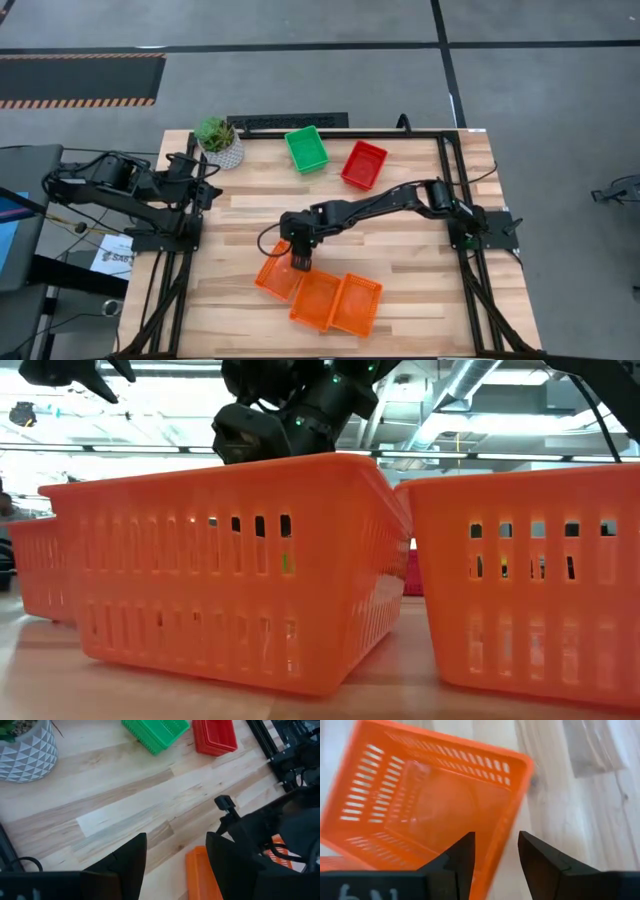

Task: Stack baskets by color
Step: Stack the left orange bin on the right orange bin

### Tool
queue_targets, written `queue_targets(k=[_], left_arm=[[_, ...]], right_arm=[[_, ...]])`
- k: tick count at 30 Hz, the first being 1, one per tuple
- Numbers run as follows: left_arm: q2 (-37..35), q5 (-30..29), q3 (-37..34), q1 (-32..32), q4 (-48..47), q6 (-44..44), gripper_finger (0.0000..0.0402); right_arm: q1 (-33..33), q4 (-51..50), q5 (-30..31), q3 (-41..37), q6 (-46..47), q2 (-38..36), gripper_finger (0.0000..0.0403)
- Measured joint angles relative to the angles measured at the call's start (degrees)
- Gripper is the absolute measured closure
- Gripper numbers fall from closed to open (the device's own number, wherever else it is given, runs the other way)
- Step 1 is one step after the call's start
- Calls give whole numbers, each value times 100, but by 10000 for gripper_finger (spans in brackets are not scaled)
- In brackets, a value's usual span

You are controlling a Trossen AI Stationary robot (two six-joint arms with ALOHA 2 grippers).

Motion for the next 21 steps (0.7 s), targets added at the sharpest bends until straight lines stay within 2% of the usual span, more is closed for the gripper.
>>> queue_targets(k=[7,11,14,19,21], left_arm=[[0,-120,0,0,-11,0,209],[0,-140,0,0,-11,0,209],[0,-142,0,0,-13,0,209],[0,-150,0,0,-16,0,209],[0,-175,0,0,-20,0,209]], right_arm=[[10,-9,147,-5,65,101,234],[3,15,282,-3,-16,91,253],[-17,-21,519,-8,-23,93,288],[-156,-6,483,-8,27,92,383],[-209,5,425,-8,26,92,389]])
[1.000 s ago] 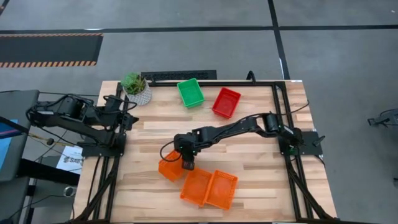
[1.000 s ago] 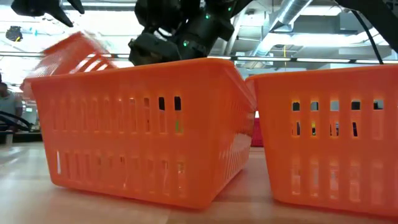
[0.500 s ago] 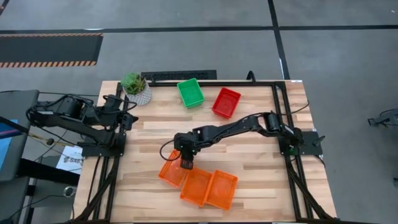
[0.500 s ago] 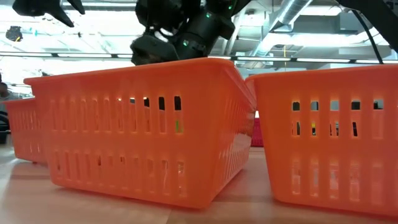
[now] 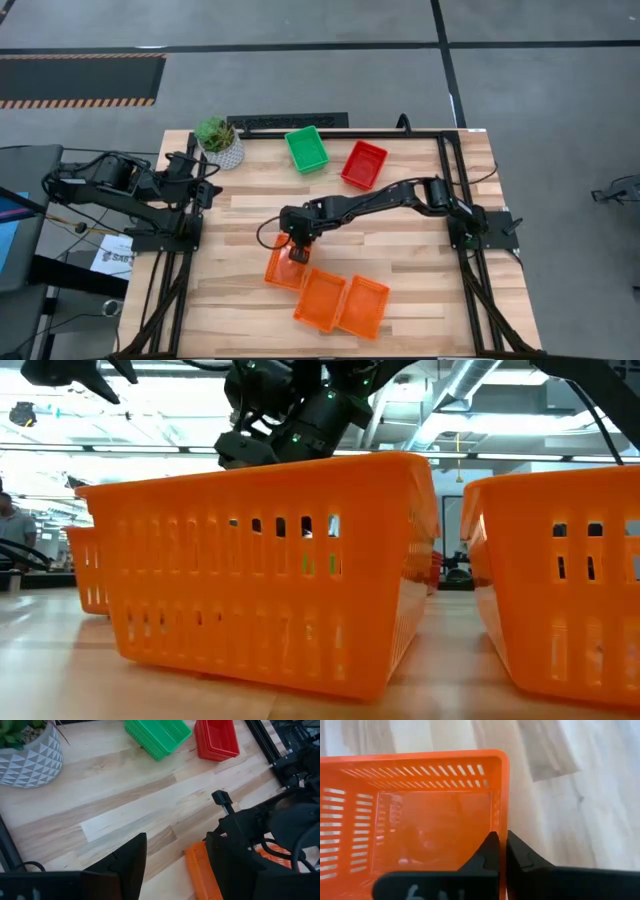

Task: Stack baskets by color
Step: Stack the left orange bin on the right orange bin

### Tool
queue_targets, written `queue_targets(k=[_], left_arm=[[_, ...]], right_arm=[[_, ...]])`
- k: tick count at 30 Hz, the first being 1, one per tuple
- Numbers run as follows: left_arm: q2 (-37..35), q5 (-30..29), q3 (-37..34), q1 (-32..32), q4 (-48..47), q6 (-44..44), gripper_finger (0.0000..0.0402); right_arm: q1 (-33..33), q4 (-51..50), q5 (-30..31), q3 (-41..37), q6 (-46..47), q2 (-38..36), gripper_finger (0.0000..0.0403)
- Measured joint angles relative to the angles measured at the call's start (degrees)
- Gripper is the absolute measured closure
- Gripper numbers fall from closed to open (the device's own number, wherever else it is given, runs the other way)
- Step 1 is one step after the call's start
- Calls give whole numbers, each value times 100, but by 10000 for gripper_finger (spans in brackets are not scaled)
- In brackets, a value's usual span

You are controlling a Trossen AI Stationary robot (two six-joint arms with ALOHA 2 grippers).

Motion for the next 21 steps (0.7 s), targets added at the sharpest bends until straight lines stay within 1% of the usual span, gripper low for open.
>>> queue_targets(k=[2,4,6,11,15,18,21], left_arm=[[0,-48,0,0,-6,2,209],[0,-127,0,0,-54,5,209],[0,-196,-1,0,-100,7,209],[0,-222,-1,0,-135,4,209],[0,-221,-2,0,-134,4,209],[0,-219,-2,0,-136,4,209],[0,-223,-2,0,-174,4,209]], right_arm=[[-68,65,21,0,-1,-2,386],[-172,151,17,-6,-2,-77,392],[-328,162,17,124,-2,-182,395],[-749,-344,20,482,-6,-607,398],[-817,-1018,-124,476,-4,-1447,399],[-752,-1882,-155,476,2,-2197,400],[-567,-2695,-63,474,244,-2852,400]])
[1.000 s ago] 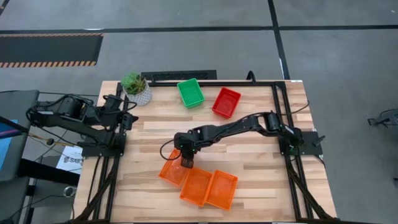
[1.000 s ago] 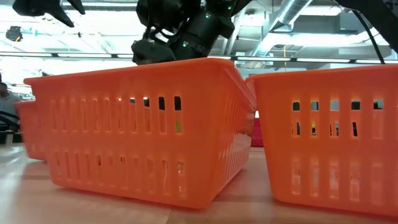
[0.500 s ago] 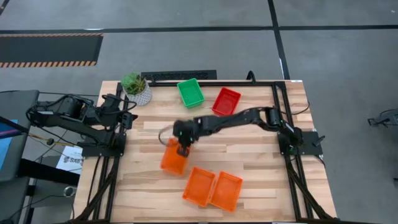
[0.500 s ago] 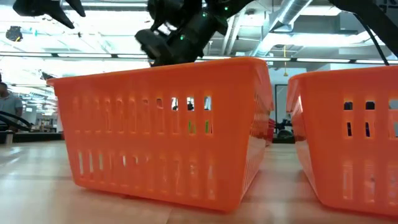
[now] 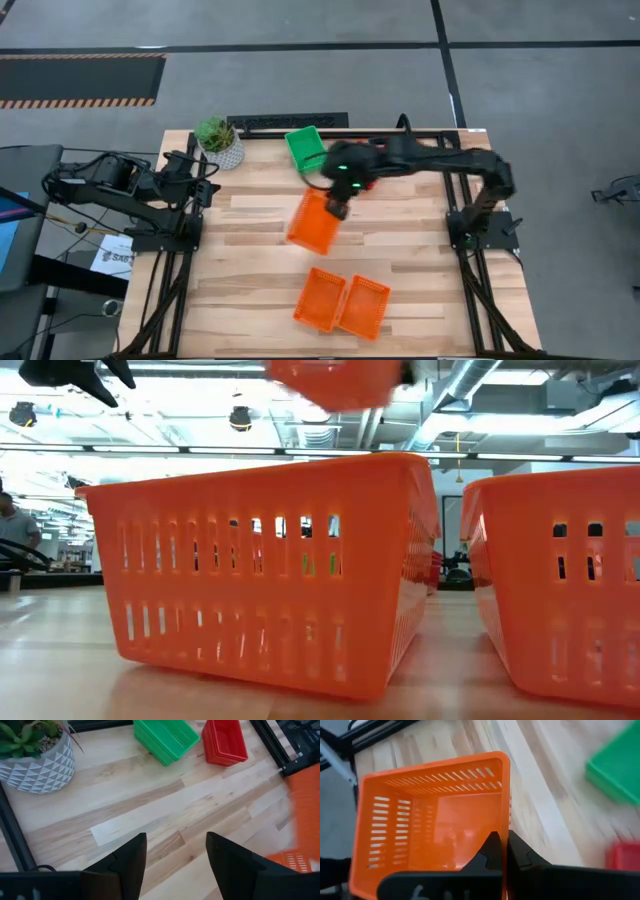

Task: Stack baskets by color
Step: Stack the left orange bin on the right orange bin

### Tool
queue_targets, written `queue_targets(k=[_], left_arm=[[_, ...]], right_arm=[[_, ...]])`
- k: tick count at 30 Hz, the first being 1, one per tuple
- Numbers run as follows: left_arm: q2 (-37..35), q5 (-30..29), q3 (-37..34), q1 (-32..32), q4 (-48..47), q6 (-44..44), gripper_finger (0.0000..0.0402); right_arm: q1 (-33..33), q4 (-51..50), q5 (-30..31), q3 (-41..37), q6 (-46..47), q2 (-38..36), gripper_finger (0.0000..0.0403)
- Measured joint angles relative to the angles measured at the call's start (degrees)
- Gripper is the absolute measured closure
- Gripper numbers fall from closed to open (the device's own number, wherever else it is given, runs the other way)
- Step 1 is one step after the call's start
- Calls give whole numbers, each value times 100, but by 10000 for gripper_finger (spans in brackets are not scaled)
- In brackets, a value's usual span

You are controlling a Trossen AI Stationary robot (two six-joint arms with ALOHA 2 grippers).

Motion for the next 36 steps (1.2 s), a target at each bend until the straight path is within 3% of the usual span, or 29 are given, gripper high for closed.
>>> queue_targets(k=[3,6,11,16,23,36], left_arm=[[0,-1,1,0,-23,-2,209],[0,-1,0,0,-23,-2,209],[0,-81,0,0,-31,31,209],[0,-252,0,-2,-36,35,209],[0,-298,0,-2,-38,36,209],[0,-302,0,-2,-42,-46,209]], right_arm=[[423,-667,314,-158,522,-583,400],[1016,-852,547,-819,1328,-1150,400],[2096,202,731,-2425,2418,-1956,400],[2623,1616,818,-3893,3137,-2198,398],[2993,3025,813,-5212,3229,-2256,397],[3200,4194,686,-6055,3001,-2209,394]])
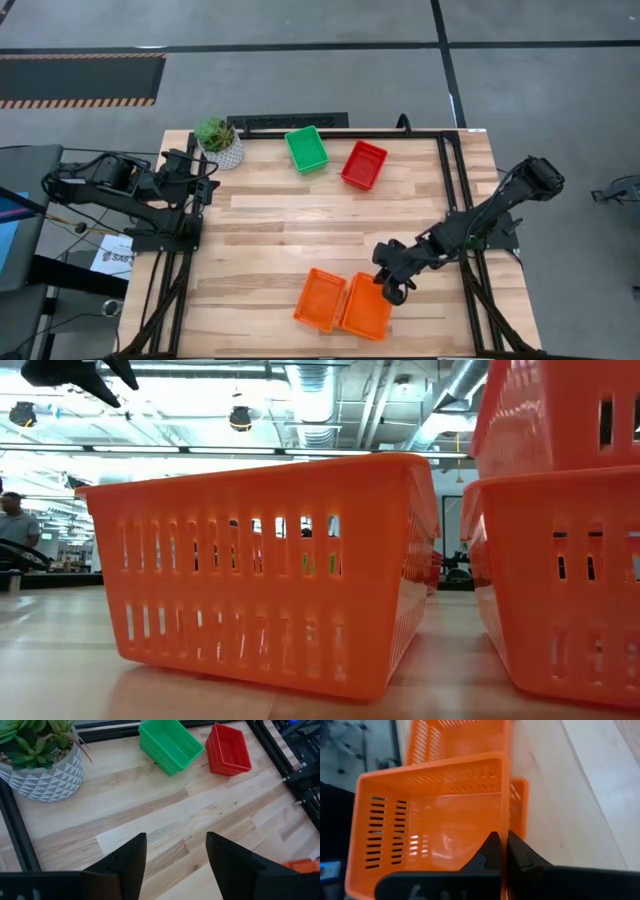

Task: Stack baskets by color
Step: Stack the left orange bin on the right orange bin

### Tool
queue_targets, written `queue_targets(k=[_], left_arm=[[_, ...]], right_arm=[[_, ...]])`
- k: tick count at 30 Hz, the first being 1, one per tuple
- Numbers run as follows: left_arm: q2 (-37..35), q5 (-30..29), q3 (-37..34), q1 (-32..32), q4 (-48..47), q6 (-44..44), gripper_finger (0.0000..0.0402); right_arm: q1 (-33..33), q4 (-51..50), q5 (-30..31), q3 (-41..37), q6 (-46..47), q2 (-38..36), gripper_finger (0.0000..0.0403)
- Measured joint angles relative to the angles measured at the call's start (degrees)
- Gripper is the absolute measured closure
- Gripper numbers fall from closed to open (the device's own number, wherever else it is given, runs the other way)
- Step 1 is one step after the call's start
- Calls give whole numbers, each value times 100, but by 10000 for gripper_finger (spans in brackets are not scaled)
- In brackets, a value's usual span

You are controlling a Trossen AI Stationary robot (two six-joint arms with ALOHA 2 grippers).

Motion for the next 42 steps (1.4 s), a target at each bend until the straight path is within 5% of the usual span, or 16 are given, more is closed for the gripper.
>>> queue_targets(k=[29,42], left_arm=[[2,-92,0,0,-7,-127,209],[2,-118,0,0,-11,-48,209]], right_arm=[[56,437,-14,-26,281,763,386],[-32,117,-150,18,490,688,248]])
